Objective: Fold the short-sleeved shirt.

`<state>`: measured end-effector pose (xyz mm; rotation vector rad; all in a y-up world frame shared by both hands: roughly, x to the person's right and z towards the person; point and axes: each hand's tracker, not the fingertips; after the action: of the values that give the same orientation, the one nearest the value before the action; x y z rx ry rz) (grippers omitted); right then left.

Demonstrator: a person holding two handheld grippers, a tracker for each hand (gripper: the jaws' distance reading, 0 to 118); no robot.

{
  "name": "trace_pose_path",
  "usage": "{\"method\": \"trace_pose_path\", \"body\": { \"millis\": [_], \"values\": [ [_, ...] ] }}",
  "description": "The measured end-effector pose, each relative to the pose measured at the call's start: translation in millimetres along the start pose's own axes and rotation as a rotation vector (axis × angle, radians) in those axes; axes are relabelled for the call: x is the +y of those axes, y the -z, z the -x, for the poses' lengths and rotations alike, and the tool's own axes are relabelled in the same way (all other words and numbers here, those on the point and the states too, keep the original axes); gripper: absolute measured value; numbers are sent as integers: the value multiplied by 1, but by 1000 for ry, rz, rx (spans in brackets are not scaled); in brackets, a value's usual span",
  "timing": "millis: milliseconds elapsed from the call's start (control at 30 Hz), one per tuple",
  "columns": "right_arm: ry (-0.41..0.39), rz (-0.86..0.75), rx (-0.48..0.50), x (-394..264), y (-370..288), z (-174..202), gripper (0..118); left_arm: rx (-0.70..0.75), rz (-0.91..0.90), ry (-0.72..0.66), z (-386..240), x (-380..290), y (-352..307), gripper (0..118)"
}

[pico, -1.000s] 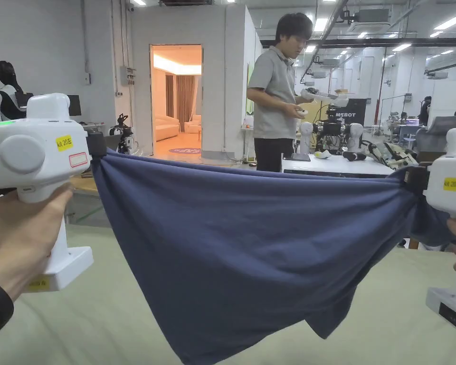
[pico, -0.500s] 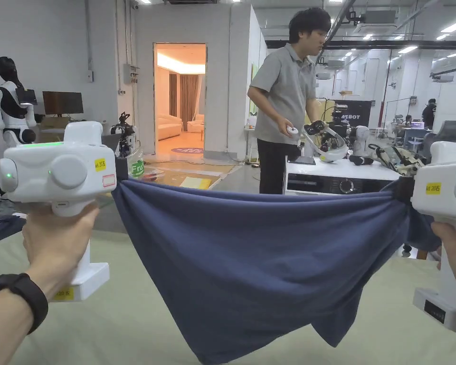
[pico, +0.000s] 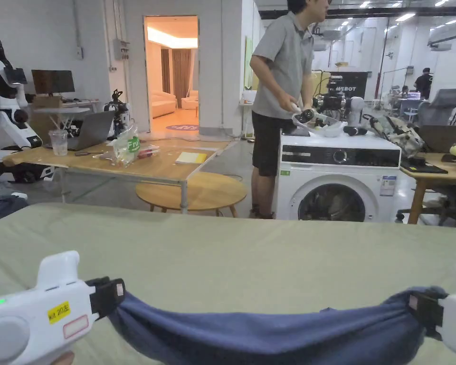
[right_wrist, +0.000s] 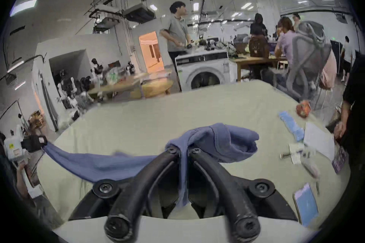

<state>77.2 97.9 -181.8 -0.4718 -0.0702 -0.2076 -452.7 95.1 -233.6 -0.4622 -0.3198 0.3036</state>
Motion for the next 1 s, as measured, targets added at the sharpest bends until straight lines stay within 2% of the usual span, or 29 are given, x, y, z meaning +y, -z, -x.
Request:
{"method": "trace_pose_path", "body": {
  "millis": [67, 100, 167, 200, 300, 400, 500, 667, 700, 733, 767, 800, 833, 867, 1000],
  "values": [
    [-69, 94, -11, -42, -17, -7, 2, 24, 39, 15, 10, -36, -17, 0],
    [-62, 113, -39, -61, -26, -10, 2, 22, 61, 13, 14, -49, -25, 0],
    [-35, 180, -11, -101, -43, -17, 2, 31, 110, 23, 20, -78, -40, 0],
    [-12, 198, -39, -117, -49, -20, 2, 32, 157, 43, 22, -90, -47, 0],
    [57, 240, -35, -154, -63, -32, 2, 32, 234, 31, 35, -118, -64, 0],
    [60, 259, -41, -166, -71, -38, 2, 48, 237, 8, 46, -131, -79, 0],
    [17, 265, -70, -167, -82, -33, 2, 59, 243, 1, 49, -138, -94, 0],
    [9, 282, -69, -173, -85, -30, 2, 80, 265, 58, 41, -147, -97, 0],
    [-1, 285, -75, -175, -85, -29, 6, 77, 267, 69, 41, -147, -95, 0],
    [-11, 290, -87, -176, -85, -28, 16, 77, 290, 69, 39, -148, -95, 4],
    [-22, 271, -100, -179, -88, -27, 41, 58, 293, 58, 40, -148, -96, 27],
    [-29, 225, -102, -180, -93, -28, 57, 52, 276, 50, 40, -148, -99, 53],
    [-24, 180, -94, -181, -101, -28, 64, 39, 258, 44, 37, -146, -102, 76],
    [-22, 144, -75, -178, -108, -27, 65, 30, 233, 43, 32, -143, -106, 87],
    [-79, 21, -31, -151, -122, -8, 65, 29, 37, 160, -7, -114, -117, 87]
  ]
}}
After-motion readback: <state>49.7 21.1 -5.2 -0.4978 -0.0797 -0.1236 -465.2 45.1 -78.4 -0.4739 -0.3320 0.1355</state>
